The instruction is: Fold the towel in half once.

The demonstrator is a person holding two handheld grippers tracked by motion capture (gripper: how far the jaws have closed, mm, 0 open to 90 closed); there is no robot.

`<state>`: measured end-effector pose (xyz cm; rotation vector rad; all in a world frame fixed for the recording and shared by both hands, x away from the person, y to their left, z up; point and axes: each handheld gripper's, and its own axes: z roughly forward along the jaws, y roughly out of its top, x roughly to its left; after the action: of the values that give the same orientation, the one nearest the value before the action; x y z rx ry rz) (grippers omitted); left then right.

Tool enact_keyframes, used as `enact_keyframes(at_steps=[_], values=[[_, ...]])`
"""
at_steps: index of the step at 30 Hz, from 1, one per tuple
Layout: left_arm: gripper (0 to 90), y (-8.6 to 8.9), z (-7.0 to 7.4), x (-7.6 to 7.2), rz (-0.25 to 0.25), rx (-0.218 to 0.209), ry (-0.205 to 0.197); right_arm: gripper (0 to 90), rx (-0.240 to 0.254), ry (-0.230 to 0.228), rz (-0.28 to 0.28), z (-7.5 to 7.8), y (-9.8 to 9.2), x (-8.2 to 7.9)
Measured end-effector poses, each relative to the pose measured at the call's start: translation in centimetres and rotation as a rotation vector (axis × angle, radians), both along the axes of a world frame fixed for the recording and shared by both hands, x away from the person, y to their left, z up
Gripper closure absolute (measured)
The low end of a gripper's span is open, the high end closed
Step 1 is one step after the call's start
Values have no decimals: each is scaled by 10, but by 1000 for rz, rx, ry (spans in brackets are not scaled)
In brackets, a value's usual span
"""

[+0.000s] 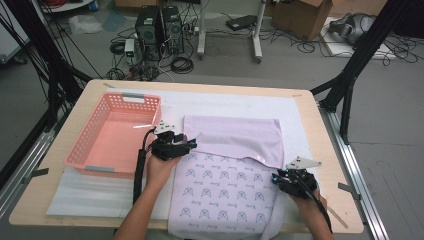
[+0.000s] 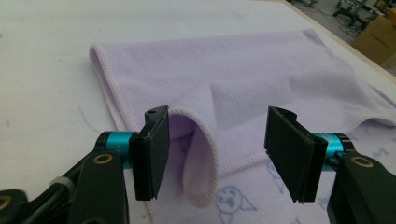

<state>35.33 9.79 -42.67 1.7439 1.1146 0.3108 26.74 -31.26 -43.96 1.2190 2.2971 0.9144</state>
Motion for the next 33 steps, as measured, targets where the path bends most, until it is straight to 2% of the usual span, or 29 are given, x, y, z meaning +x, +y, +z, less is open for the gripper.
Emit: enact_keyframes(at_steps=[1, 3, 5, 6, 8, 10, 12, 15, 17, 20, 23, 25, 28, 30, 32, 33], values=[[408, -1, 0, -1, -8, 13, 5, 683, -3, 6, -4, 0, -2, -3], [408, -3, 1, -3, -14, 25, 2, 696, -45, -7, -10, 1, -9, -9], [411, -3, 3, -4, -17, 24, -2, 722, -109, -24, -46, 3, -17, -16], [412, -3, 3, -4, -17, 24, -2, 711, -126, -27, -64, 4, -23, -18], [412, -6, 3, -5, -26, 37, 7, 676, -105, -16, -102, 4, -35, -19], [413, -8, 1, -5, -29, 45, 15, 665, -76, -8, -116, 3, -39, -18], [415, -10, -1, -4, -23, 60, 30, 678, -82, -17, -108, 4, -35, -18], [431, -13, -5, 0, -1, 69, 45, 656, -6, -44, -83, 6, -28, -19], [445, -16, -9, 2, 18, 79, 51, 649, 24, -67, -73, 8, -25, -19], [501, -19, -13, 4, 51, 128, 86, 643, 25, -87, -54, 11, -18, -20], [539, -24, -17, 3, 70, 212, 101, 637, 29, -96, -44, 11, -15, -20], [618, -24, -17, 1, 77, 248, 77, 637, 28, -99, -44, 10, -14, -20], [844, -19, -21, -3, 83, 239, 47, 640, 63, -97, -66, 8, -15, -18], [865, -17, -20, -5, 59, 236, 48, 640, 104, -103, -93, 7, -18, -15], [870, -16, -15, -9, 35, 242, 23, 640, 138, -104, -128, 6, -20, -11], [871, -15, -13, -11, 26, 228, 16, 639, 152, -102, -145, 5, -21, -9]])
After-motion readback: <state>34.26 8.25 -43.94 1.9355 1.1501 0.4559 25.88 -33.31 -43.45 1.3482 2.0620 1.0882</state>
